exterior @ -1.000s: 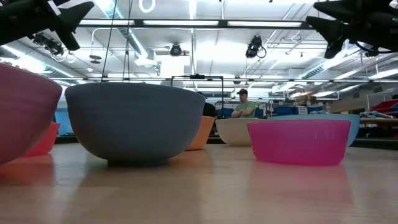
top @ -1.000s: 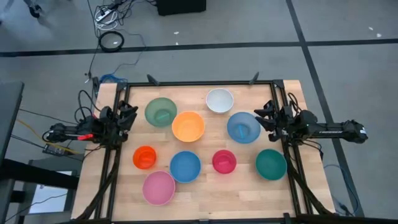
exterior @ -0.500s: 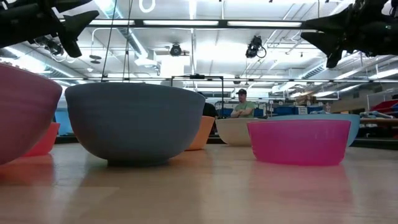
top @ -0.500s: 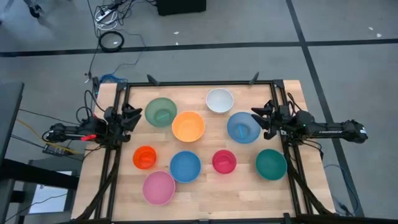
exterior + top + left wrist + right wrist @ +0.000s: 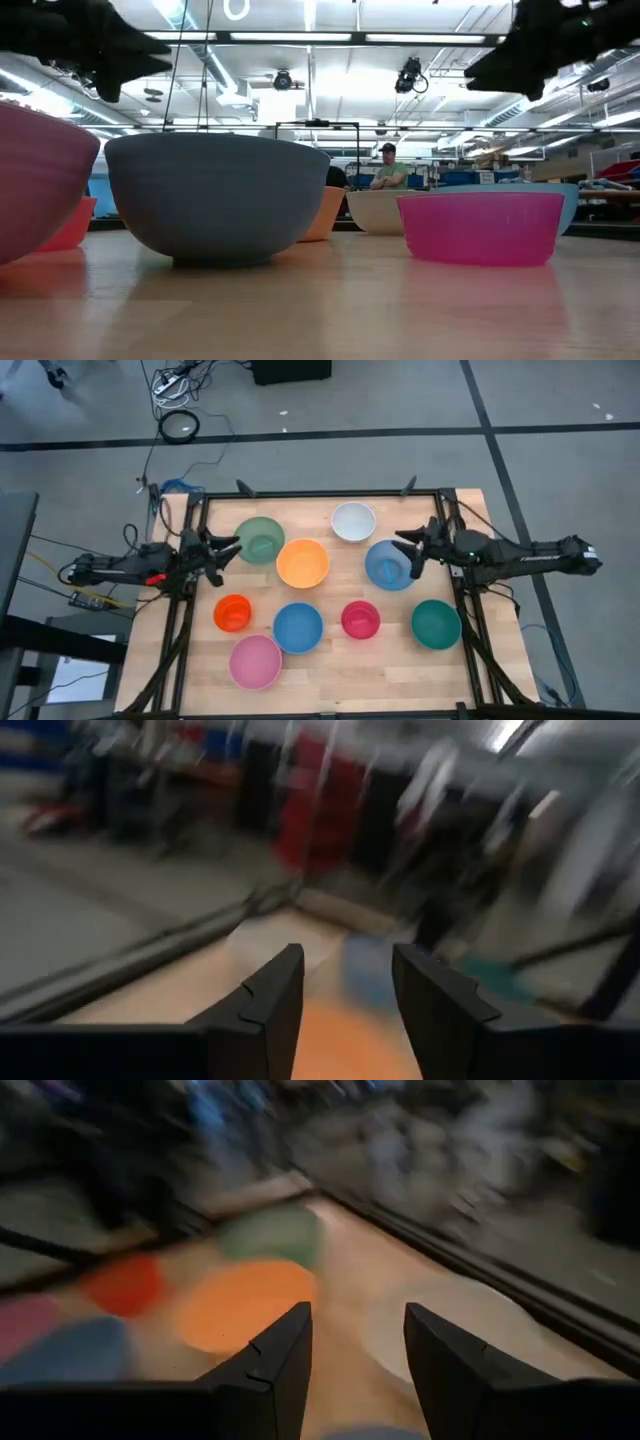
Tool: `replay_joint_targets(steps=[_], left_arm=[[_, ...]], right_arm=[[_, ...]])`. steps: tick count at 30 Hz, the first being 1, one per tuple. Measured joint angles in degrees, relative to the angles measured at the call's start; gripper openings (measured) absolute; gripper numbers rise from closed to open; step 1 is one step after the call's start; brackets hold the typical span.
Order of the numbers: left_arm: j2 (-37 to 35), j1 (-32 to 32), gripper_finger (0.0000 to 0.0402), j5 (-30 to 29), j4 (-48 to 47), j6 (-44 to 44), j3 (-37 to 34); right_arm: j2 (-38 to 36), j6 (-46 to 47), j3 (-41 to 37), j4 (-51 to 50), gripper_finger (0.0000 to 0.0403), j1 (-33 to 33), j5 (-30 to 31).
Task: Nest bowls inside each other
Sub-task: Stack the light blue bowl on top of the light green bowl
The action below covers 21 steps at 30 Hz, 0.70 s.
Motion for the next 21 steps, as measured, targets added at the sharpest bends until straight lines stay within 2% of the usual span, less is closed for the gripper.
replay_joint_targets(steps=[3,7,14,21], left_arm=[[7.1,0.0,0.0162,-4.1,-14.4,-1.5,6.8],[18.0,0.0,0.0162,-5.3,-25.7,-1.3,13.4],[34.1,0.0,0.0162,-0.3,-31.1,5.9,20.4],[44.9,0.0,0.0162,0.5,-33.3,6.5,21.7]], right_arm=[[7.6,5.6,10.1,-14.2,0.015,0.9,8.5],[18.0,13.5,22.5,-31.6,0.015,1.5,12.8],[31.5,22.2,37.7,-50.1,0.015,3.1,13.0],[36.0,28.7,46.0,-64.1,0.015,8.0,16.4]])
